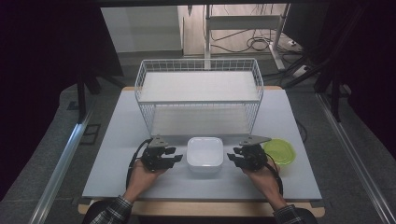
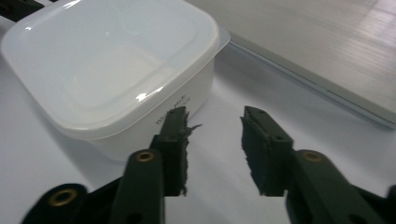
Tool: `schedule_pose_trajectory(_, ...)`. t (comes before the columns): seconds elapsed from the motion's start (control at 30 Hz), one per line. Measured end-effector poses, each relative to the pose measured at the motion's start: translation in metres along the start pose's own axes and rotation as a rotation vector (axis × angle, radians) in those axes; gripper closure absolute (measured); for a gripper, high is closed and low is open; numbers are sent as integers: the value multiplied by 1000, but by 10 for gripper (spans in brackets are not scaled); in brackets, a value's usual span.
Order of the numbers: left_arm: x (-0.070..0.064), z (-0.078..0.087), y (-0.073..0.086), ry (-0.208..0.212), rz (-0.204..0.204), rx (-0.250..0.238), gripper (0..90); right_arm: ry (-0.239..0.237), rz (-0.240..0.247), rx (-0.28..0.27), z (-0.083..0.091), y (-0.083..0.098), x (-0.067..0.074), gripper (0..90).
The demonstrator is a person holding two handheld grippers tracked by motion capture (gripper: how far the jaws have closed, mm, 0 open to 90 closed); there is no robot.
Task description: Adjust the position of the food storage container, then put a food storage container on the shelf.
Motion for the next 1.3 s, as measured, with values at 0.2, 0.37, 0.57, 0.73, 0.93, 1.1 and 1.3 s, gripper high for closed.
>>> schedule_pose_trajectory(0.2,-1,9,3,2,-16,-22,293,0,6,-20,7,1,2,427)
schedule_pose_trajectory(0.37,-4,14,8,11,-13,-18,169,-20,2,-35,10,4,3,335)
schedule_pose_trajectory(0.57,-7,17,11,30,-24,-28,101,-57,-7,-33,11,9,3,249)
schedule_pose_trajectory(0.73,-5,17,12,18,-40,-49,64,-74,-18,-34,9,10,4,193)
schedule_pose_trajectory(0.93,-4,15,11,27,-76,-77,69,-79,-25,-53,8,9,4,118)
schedule_pose_trajectory(1.1,-3,11,11,50,-65,-81,70,-69,0,-54,8,8,4,88)
schedule_pose_trajectory(1.3,-9,8,2,53,-74,-59,58,-63,2,-72,7,2,6,53)
Point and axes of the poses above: each handheld gripper's, and its own axes: z roughly backward along the jaws, y roughly out of its underside, x roughly to its left, the point moved 4 cm from there along -z, roughly forward along the jaws, and after that the axes turned 7 degrees about y, right-handed, at the moved point
